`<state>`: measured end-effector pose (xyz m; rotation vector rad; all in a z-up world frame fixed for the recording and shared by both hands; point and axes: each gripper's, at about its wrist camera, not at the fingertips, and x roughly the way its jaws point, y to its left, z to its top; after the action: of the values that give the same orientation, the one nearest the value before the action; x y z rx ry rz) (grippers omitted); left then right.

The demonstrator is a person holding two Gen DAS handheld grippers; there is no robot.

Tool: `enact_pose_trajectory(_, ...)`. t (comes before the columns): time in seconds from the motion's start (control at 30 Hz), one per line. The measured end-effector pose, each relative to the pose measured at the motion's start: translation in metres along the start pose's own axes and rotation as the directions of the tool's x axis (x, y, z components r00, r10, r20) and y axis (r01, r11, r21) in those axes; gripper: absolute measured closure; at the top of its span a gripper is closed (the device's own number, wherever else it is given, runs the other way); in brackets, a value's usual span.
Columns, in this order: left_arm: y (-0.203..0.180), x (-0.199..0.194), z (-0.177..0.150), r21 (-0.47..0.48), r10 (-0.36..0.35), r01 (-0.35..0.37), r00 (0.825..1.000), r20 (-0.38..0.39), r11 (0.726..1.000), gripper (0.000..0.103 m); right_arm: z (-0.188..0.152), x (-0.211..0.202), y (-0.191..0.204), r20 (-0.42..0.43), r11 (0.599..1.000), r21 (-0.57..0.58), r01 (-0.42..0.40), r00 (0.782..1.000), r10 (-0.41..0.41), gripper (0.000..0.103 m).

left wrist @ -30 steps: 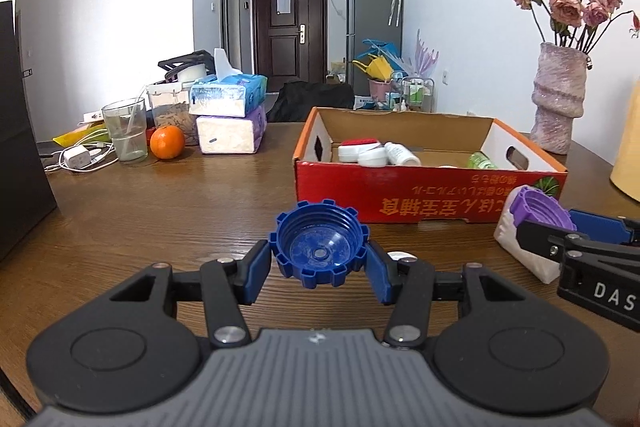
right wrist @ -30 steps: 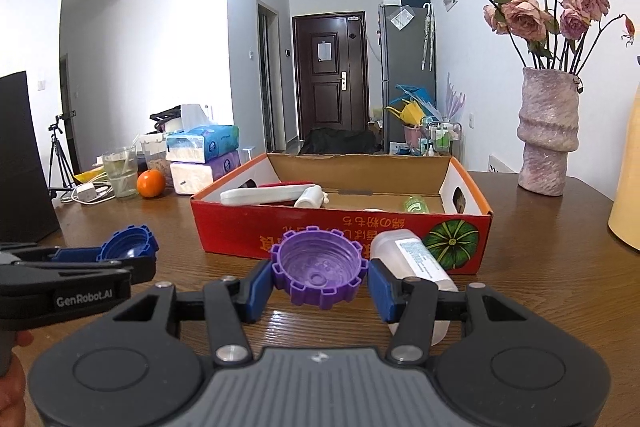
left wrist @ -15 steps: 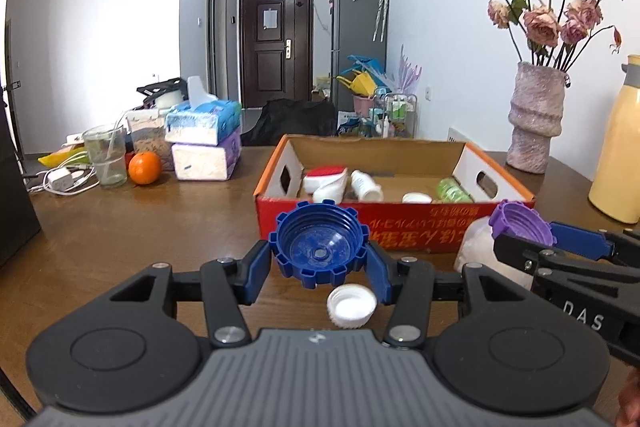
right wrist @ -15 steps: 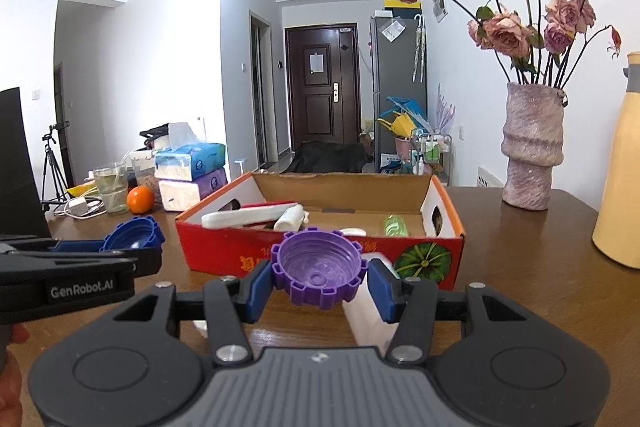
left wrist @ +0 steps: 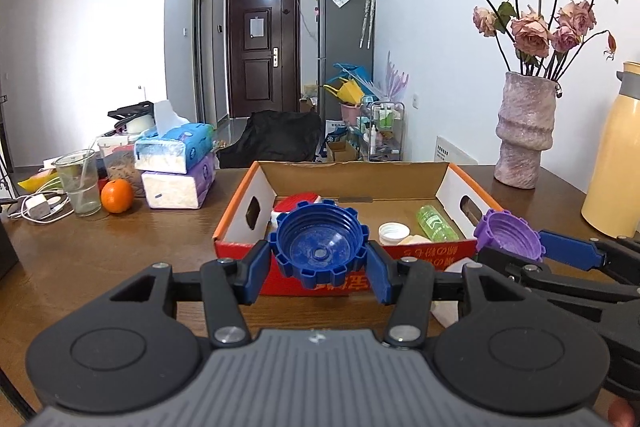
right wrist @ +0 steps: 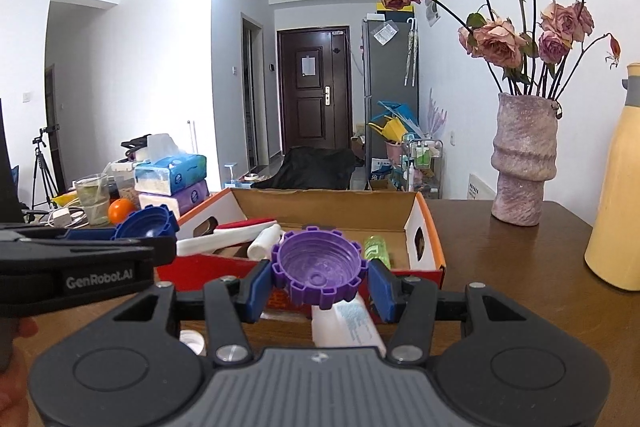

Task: Organize rigid objects
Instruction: 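Lower both caps into the box and open both tools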

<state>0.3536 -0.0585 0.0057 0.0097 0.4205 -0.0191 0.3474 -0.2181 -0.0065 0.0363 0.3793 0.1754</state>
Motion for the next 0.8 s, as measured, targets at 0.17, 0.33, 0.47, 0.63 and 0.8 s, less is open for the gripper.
enact_pose_trajectory(0.17, -0.004, 0.016, 0.009, -0.014, -0.006, 0.006, 1.000, -0.004, 1.000, 0.051, 0.010, 0.011, -0.004, 0.008, 1.000, -0.003, 0.006, 1.000, -0.006, 0.052)
enact_pose_trajectory(0.33, -0.005, 0.032, 0.018, -0.041, -0.008, 0.008, 1.000, -0.005, 0.999, 0.051, 0.019, 0.025, -0.008, 0.012, 1.000, 0.005, 0.011, 1.000, -0.011, 0.052)
enact_pose_trajectory(0.47, -0.004, 0.044, 0.023, -0.063, -0.007, 0.007, 1.000, -0.001, 0.998, 0.051, 0.025, 0.041, -0.012, 0.004, 1.000, 0.016, 0.015, 1.000, -0.015, 0.052)
enact_pose_trajectory(0.63, -0.005, 0.063, 0.031, -0.084, -0.018, 0.017, 1.000, -0.011, 0.996, 0.051, 0.032, 0.059, -0.016, -0.013, 1.000, 0.013, 0.020, 1.000, -0.020, 0.052)
enact_pose_trajectory(0.8, -0.007, 0.082, 0.037, -0.097, -0.033, 0.030, 0.999, -0.019, 0.995, 0.051, 0.035, 0.078, -0.022, -0.037, 1.000, 0.013, 0.028, 0.999, -0.028, 0.052)
